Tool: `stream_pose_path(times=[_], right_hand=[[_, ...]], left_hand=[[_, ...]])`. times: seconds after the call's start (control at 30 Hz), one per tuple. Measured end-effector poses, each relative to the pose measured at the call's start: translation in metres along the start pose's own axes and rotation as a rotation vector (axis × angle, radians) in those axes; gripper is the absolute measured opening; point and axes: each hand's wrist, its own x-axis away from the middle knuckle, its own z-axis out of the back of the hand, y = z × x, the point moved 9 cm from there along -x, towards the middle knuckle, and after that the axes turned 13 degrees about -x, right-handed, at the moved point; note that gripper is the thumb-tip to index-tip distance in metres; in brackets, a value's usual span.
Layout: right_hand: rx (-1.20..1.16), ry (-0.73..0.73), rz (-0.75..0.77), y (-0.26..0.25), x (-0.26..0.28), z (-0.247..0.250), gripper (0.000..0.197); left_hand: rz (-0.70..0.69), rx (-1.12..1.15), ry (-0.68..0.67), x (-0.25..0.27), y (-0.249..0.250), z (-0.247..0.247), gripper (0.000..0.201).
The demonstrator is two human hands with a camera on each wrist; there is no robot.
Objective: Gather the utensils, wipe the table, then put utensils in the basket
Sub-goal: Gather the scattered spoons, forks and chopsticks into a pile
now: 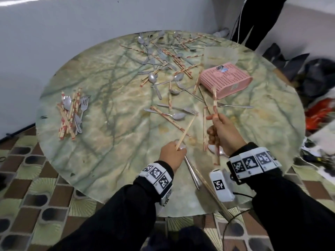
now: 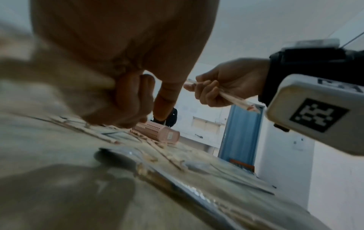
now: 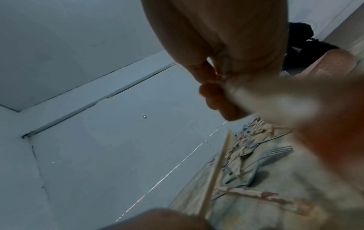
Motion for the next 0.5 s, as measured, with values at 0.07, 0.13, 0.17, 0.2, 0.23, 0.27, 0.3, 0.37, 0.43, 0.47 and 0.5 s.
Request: stream_pose_path(times=[0.07,0.13,0.17,0.2,0.23,0.27,0.3,0.37,0.43,0.47,0.5], right_hand=[[0.055,0.029,0.012,0.003,-0.004,0.016,0.022],[0.249,0.029,0.006,0.009,-0.012,0.030,0.011],[0.398,0.027,-0.009,0.013,-0.015,0.037,0.009],[0.572,0.024,-0.029,0.019,-0.018,0.045,0.016],[0.739,0.009,-0.056,0.025,-0.021,0.053,0.025],[0.873,-0.016,-0.084,0.031,-0.021,0.060,0.030],[0.980,-0.043,-0.102,0.037,-0.022,0.066,0.031],[1.167,-0.087,-0.137,0.046,-0.019,0.078,0.032],[1.294,-0.131,-0.148,0.053,-0.020,0.088,0.035],[1.322,-0.159,-0.147,0.054,-0.022,0.090,0.034],[1.339,-0.186,-0.142,0.056,-0.024,0.091,0.033]], left_hand=[[0.061,-0.061,-0.065,0.003,-0.006,-0.020,0.017],[0.130,-0.099,-0.105,0.005,-0.013,-0.035,0.029],[0.144,-0.119,-0.110,0.005,-0.014,-0.041,0.030],[0.154,-0.136,-0.103,0.005,-0.014,-0.044,0.029],[0.170,-0.141,-0.082,0.005,-0.013,-0.046,0.028],[0.188,-0.137,-0.052,0.005,-0.012,-0.045,0.026],[0.207,-0.133,-0.024,0.004,-0.012,-0.044,0.024],[0.249,-0.131,0.020,0.005,-0.011,-0.043,0.022],[0.295,-0.097,0.054,0.007,-0.012,-0.043,0.020],[0.320,-0.065,0.070,0.009,-0.013,-0.044,0.020],[0.339,-0.041,0.093,0.010,-0.014,-0.043,0.019]])
